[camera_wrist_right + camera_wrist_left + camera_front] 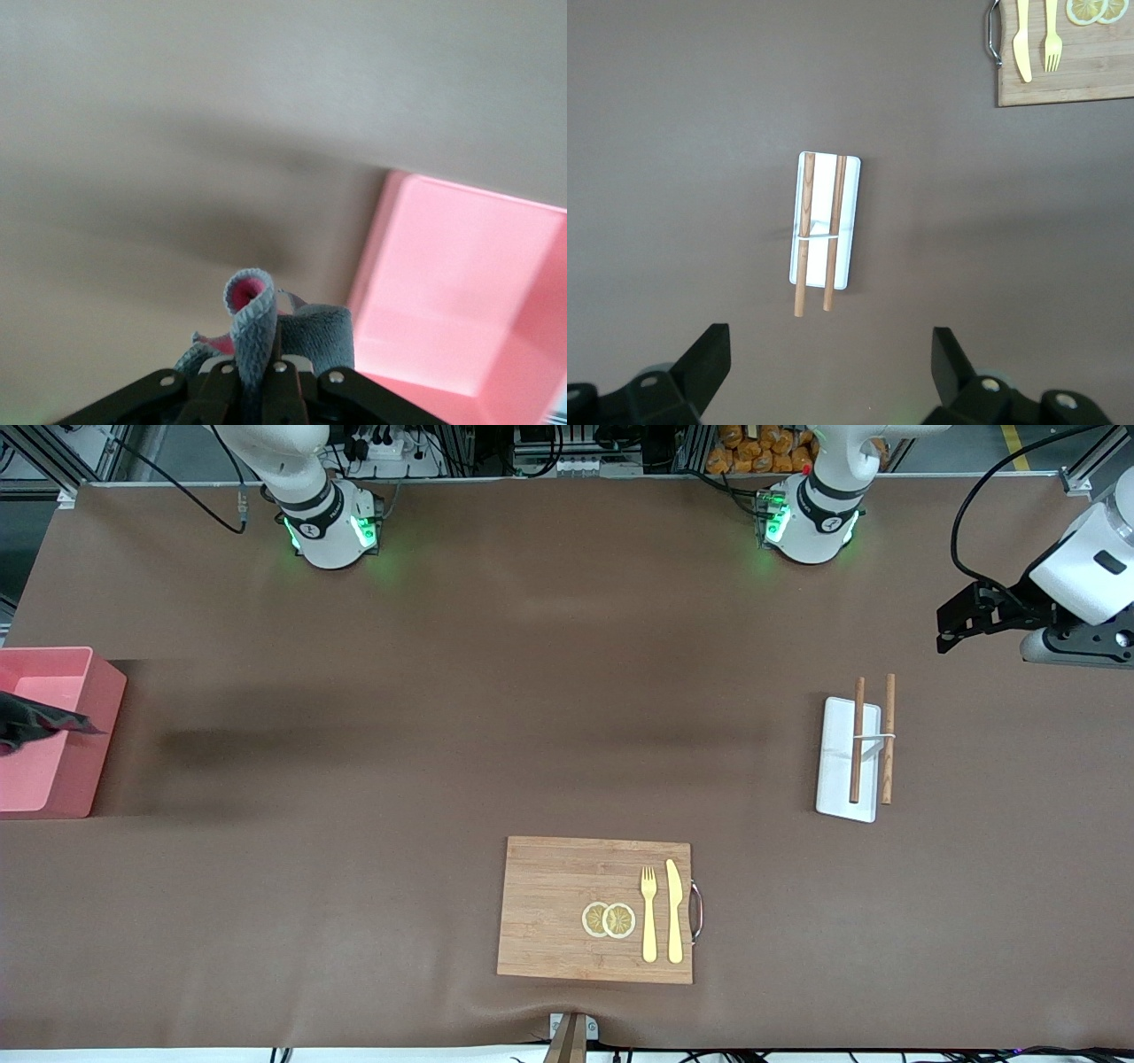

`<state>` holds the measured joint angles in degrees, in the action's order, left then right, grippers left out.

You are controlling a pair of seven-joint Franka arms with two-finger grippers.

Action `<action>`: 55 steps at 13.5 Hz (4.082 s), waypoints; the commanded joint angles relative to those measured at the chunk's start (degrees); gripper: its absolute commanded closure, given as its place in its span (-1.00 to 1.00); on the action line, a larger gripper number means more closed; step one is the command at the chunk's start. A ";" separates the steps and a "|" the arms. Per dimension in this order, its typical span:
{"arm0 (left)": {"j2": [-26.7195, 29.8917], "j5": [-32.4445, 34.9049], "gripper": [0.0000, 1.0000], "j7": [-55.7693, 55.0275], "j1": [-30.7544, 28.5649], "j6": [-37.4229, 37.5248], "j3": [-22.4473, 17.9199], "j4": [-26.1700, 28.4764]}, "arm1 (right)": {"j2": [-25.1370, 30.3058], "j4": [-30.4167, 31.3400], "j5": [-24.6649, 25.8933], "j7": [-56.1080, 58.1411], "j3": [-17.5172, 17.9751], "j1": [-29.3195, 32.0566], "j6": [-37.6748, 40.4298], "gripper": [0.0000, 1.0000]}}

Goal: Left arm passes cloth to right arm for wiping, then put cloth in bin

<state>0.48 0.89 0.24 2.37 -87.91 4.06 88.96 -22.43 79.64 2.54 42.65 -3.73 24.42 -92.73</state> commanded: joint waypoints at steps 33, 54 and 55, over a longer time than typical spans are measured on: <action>-0.57 -0.19 -1.00 -0.51 -1.75 -1.30 -0.72 -0.27 | 3.70 -2.83 -5.04 -26.65 6.46 -13.26 4.92 -1.00; -0.31 0.07 -1.00 -0.33 -2.28 -1.74 -0.81 -0.45 | 20.23 6.05 -8.34 -37.73 -6.29 -25.75 7.13 -1.00; -0.31 0.07 -1.00 -0.33 -2.54 -1.74 -0.81 -0.45 | 19.97 6.23 -8.34 -37.64 -6.03 -24.87 7.04 -1.00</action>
<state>-0.26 0.90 0.24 0.40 -89.42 3.20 88.70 -4.21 83.63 -5.34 4.34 -10.10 -1.67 -85.15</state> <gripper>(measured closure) 0.000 0.000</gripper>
